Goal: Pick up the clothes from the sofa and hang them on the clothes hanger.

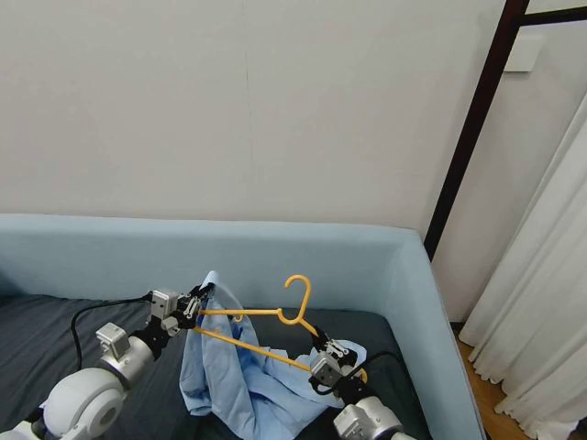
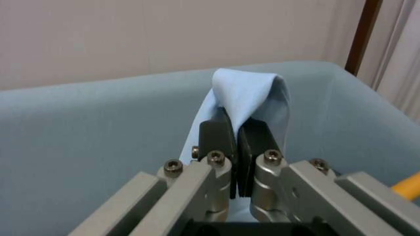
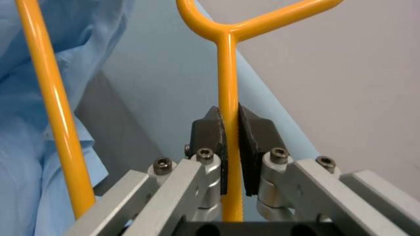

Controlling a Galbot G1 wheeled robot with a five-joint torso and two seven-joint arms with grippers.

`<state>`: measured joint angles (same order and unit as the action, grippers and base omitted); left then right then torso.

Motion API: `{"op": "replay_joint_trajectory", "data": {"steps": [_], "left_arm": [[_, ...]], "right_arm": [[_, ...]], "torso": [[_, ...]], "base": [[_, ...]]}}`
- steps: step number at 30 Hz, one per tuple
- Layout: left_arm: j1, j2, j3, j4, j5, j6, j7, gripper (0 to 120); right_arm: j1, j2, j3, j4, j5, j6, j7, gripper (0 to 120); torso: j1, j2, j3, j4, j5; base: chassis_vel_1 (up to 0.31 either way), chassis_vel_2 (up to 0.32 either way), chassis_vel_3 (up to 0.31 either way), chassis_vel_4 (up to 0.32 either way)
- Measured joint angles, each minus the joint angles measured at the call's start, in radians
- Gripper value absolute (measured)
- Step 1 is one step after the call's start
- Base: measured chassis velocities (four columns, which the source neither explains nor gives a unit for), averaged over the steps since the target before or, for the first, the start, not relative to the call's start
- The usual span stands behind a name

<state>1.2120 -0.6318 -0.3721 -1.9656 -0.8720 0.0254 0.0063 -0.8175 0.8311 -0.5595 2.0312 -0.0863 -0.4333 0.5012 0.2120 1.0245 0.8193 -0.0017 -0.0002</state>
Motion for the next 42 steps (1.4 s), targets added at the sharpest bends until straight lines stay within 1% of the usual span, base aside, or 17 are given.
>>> {"op": "replay_joint_trajectory", "data": {"steps": [2, 3, 6, 11, 14, 17, 21, 22, 26, 29, 33, 40, 42], "left_arm": [[-0.003, 0.009, 0.000, -0.017, -0.042, 0.045, -0.030, 0], [-0.003, 0.009, 0.000, -0.017, -0.042, 0.045, -0.030, 0], [-0.004, 0.010, 0.000, -0.046, -0.077, 0.103, -0.076, 0], [0.005, 0.001, -0.003, -0.071, -0.080, 0.136, -0.117, 0], [0.010, 0.000, -0.007, -0.079, -0.079, 0.140, -0.129, 0], [0.010, -0.001, -0.012, -0.090, -0.079, 0.144, -0.147, 0], [0.006, -0.001, -0.015, -0.095, -0.080, 0.152, -0.159, 0], [0.004, -0.001, -0.016, -0.096, -0.073, 0.158, -0.164, 0], [0.007, -0.002, -0.018, -0.095, -0.063, 0.160, -0.170, 0], [0.015, -0.005, -0.021, -0.105, -0.062, 0.162, -0.172, 0], [0.034, -0.015, -0.022, -0.124, -0.056, 0.165, -0.174, 0], [0.047, -0.036, -0.009, -0.138, -0.033, 0.165, -0.177, 0], [0.055, -0.045, -0.002, -0.148, -0.024, 0.163, -0.183, 0]], "right_arm": [[0.013, 0.033, -0.027, -0.016, -0.010, 0.004, 0.002, 5], [0.013, 0.033, -0.027, -0.016, -0.010, 0.004, 0.002, 5], [0.049, 0.082, -0.069, -0.031, 0.024, -0.032, 0.031, 5], [0.082, 0.104, -0.083, -0.057, 0.046, -0.088, 0.059, 5], [0.086, 0.096, -0.083, -0.057, 0.063, -0.119, 0.071, 5], [0.086, 0.070, -0.088, -0.036, 0.132, -0.183, 0.108, 5], [0.082, 0.050, -0.088, -0.023, 0.160, -0.213, 0.124, 5], [0.078, 0.033, -0.079, -0.013, 0.166, -0.220, 0.127, 5], [0.079, 0.013, -0.072, 0.000, 0.185, -0.224, 0.137, 5], [0.088, 0.015, -0.071, 0.001, 0.213, -0.228, 0.148, 5], [0.120, 0.048, -0.074, 0.007, 0.284, -0.229, 0.177, 5], [0.165, 0.081, -0.087, 0.018, 0.337, -0.231, 0.198, 5], [0.186, 0.094, -0.088, 0.018, 0.386, -0.244, 0.218, 5]], "torso": [[0.000, 0.000, 0.000, 0.0000, 0.0001], [0.000, 0.000, 0.000, 0.0000, 0.0001], [0.000, 0.000, 0.000, 0.0003, 0.0001], [0.000, 0.000, 0.000, 0.0003, 0.0000], [0.000, 0.000, 0.000, 0.0002, 0.0001], [0.000, 0.000, 0.000, 0.0001, 0.0001], [0.000, 0.000, 0.000, 0.0000, 0.0001], [0.000, 0.000, 0.000, 0.0001, 0.0002], [0.000, 0.000, 0.000, 0.0000, 0.0001], [0.000, 0.000, 0.000, 0.0000, 0.0001], [0.000, 0.000, 0.000, 0.0003, 0.0002], [0.000, 0.000, 0.000, 0.0002, 0.0001], [0.000, 0.000, 0.000, 0.0002, 0.0001]], "base": [[0.000, 0.000, 0.000, 0.000], [0.000, 0.000, 0.000, 0.000], [0.000, 0.000, 0.000, 0.000], [0.000, 0.000, 0.000, 0.000], [0.000, 0.000, 0.000, 0.000], [0.000, 0.000, 0.000, 0.000], [0.000, 0.000, 0.000, 0.000], [0.000, 0.000, 0.000, 0.000], [0.000, 0.000, 0.000, 0.000], [0.000, 0.000, 0.000, 0.000], [0.000, 0.000, 0.000, 0.000], [0.000, 0.000, 0.000, 0.000], [0.000, 0.000, 0.000, 0.000]]}}
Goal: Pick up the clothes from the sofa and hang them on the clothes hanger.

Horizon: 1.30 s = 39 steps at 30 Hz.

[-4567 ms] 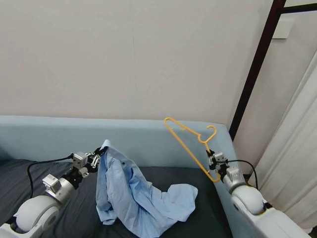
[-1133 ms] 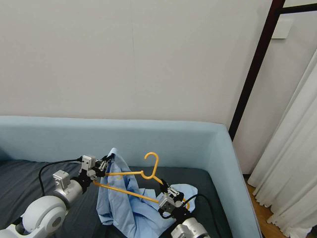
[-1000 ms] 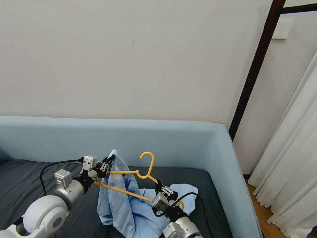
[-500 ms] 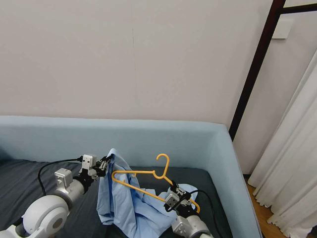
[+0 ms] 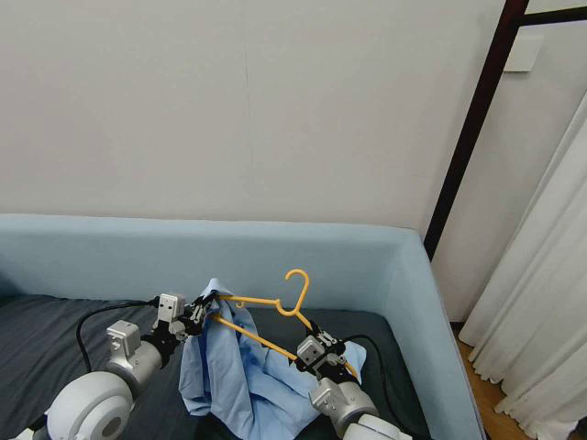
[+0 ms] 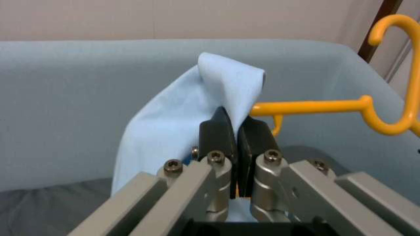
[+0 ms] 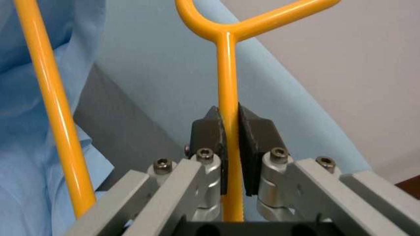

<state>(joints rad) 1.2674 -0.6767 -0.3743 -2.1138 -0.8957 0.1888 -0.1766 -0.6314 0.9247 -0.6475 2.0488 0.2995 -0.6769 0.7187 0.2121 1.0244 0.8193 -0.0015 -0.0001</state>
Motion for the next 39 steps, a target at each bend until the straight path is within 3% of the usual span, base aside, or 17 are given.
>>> {"op": "replay_joint_trajectory", "data": {"steps": [10, 21, 24, 32, 39], "left_arm": [[0.012, -0.018, 0.043, -0.033, 0.060, -0.029, 0.021, 0], [0.003, -0.025, 0.044, -0.082, 0.069, -0.100, 0.087, 0], [0.026, -0.015, 0.048, -0.115, 0.081, -0.116, 0.111, 0], [0.087, -0.022, 0.082, -0.087, 0.202, -0.172, 0.157, 0], [0.122, -0.048, 0.102, -0.072, 0.263, -0.184, 0.145, 0]], "right_arm": [[0.073, 0.031, -0.010, -0.024, 0.116, -0.041, 0.039, 5], [0.086, 0.057, -0.054, -0.080, 0.057, -0.048, 0.032, 5], [0.098, 0.098, -0.068, -0.121, 0.038, -0.043, 0.033, 5], [0.171, 0.160, -0.063, -0.134, 0.079, 0.002, 0.062, 5], [0.210, 0.153, -0.043, -0.126, 0.109, 0.006, 0.069, 5]], "torso": [[0.000, 0.000, 0.000, 0.0000, 0.0000], [0.000, 0.000, 0.000, -0.0001, 0.0000], [0.000, 0.000, 0.000, -0.0002, 0.0001], [0.000, 0.000, 0.000, 0.0001, 0.0000], [0.000, 0.000, 0.000, 0.0000, -0.0001]], "base": [[0.000, 0.000, 0.000, 0.000], [0.000, 0.000, 0.000, 0.000], [0.000, 0.000, 0.000, 0.000], [0.000, 0.000, 0.000, 0.000], [0.000, 0.000, 0.000, 0.000]]}}
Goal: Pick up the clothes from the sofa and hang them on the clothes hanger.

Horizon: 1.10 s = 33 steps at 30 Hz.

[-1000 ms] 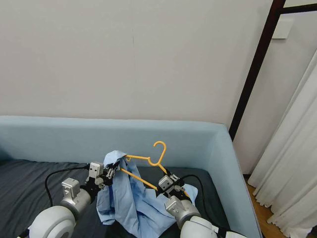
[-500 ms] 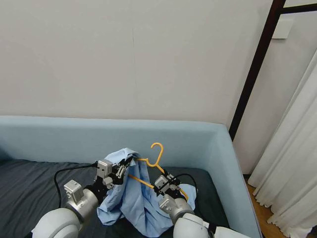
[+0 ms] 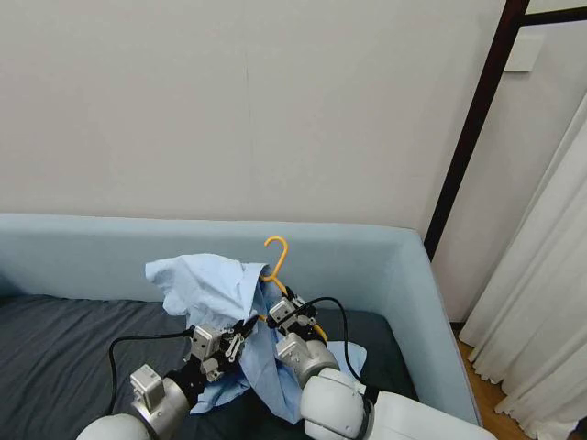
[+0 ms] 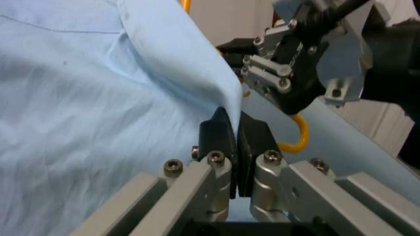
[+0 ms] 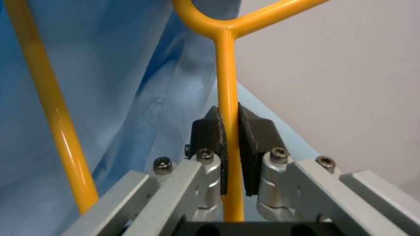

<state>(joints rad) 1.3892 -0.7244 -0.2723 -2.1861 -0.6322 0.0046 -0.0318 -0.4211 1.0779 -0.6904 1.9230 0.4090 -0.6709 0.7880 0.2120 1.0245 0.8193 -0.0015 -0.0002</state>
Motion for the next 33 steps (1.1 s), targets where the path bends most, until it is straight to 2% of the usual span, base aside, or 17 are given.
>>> {"op": "replay_joint_trajectory", "data": {"steps": [6, 12, 21, 28, 33], "left_arm": [[-0.021, -0.018, -0.009, 0.009, -0.012, -0.021, -0.025, 0], [-0.059, -0.021, -0.034, -0.022, -0.039, -0.025, -0.035, 0], [-0.081, -0.017, -0.038, -0.015, -0.054, -0.001, -0.039, 0], [-0.086, 0.001, -0.040, 0.033, -0.043, 0.002, -0.026, 0], [-0.077, 0.006, -0.043, 0.038, -0.038, -0.003, -0.023, 0]], "right_arm": [[-0.010, -0.016, -0.005, 0.024, 0.003, -0.001, -0.006, 5], [-0.065, -0.019, -0.026, -0.001, -0.071, 0.005, -0.025, 5], [-0.057, 0.008, -0.054, -0.020, -0.142, 0.026, -0.053, 5], [-0.039, 0.002, -0.049, -0.030, -0.323, 0.126, -0.152, 5], [-0.039, -0.012, -0.026, -0.029, -0.348, 0.168, -0.169, 5]], "torso": [[0.000, 0.000, 0.000, 0.0000, 0.0000], [0.000, 0.000, 0.000, -0.0002, 0.0002], [0.000, 0.000, 0.000, 0.0001, 0.0001], [0.000, 0.000, 0.000, 0.0000, 0.0000], [0.000, 0.000, 0.000, -0.0001, 0.0001]], "base": [[0.000, 0.000, 0.000, 0.000], [0.000, 0.000, 0.000, 0.000], [0.000, 0.000, 0.000, 0.000], [0.000, 0.000, 0.000, 0.000], [0.000, 0.000, 0.000, 0.000]]}}
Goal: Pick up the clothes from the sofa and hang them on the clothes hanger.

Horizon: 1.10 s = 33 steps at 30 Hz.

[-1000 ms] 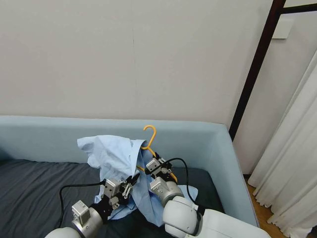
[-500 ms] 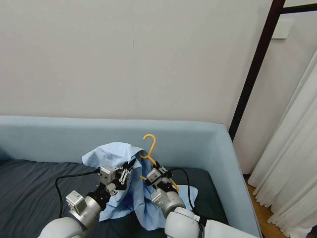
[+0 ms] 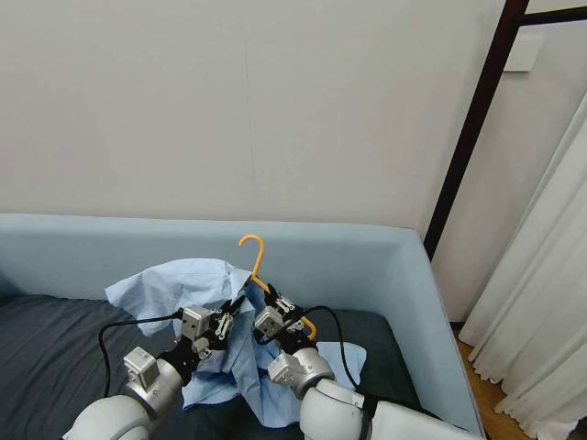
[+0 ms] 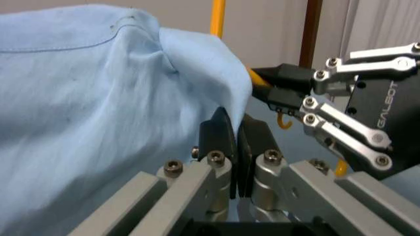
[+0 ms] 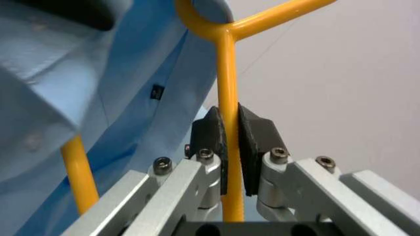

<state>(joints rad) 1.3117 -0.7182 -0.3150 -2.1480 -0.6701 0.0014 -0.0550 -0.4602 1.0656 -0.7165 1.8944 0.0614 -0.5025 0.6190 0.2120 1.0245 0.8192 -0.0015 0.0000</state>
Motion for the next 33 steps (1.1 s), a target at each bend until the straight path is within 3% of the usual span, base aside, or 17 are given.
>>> {"op": "replay_joint_trajectory", "data": {"steps": [8, 23, 33], "left_arm": [[-0.011, -0.004, -0.015, 0.003, 0.003, -0.003, 0.000, 0], [-0.028, 0.027, -0.055, -0.045, -0.020, -0.003, -0.007, 0], [-0.012, 0.037, -0.059, 0.013, 0.025, -0.007, -0.009, 0]], "right_arm": [[-0.019, -0.021, 0.022, -0.008, -0.014, 0.034, -0.008, 5], [-0.085, -0.069, 0.046, -0.057, -0.192, 0.098, -0.064, 5], [-0.075, -0.090, 0.081, -0.019, -0.173, 0.137, -0.095, 5]], "torso": [[0.000, 0.000, 0.000, 0.0000, -0.0001], [0.000, 0.000, 0.000, 0.0000, 0.0000], [0.000, 0.000, 0.000, 0.0002, -0.0001]], "base": [[0.000, 0.000, 0.000, 0.000], [0.000, 0.000, 0.000, 0.000], [0.000, 0.000, 0.000, 0.000]]}}
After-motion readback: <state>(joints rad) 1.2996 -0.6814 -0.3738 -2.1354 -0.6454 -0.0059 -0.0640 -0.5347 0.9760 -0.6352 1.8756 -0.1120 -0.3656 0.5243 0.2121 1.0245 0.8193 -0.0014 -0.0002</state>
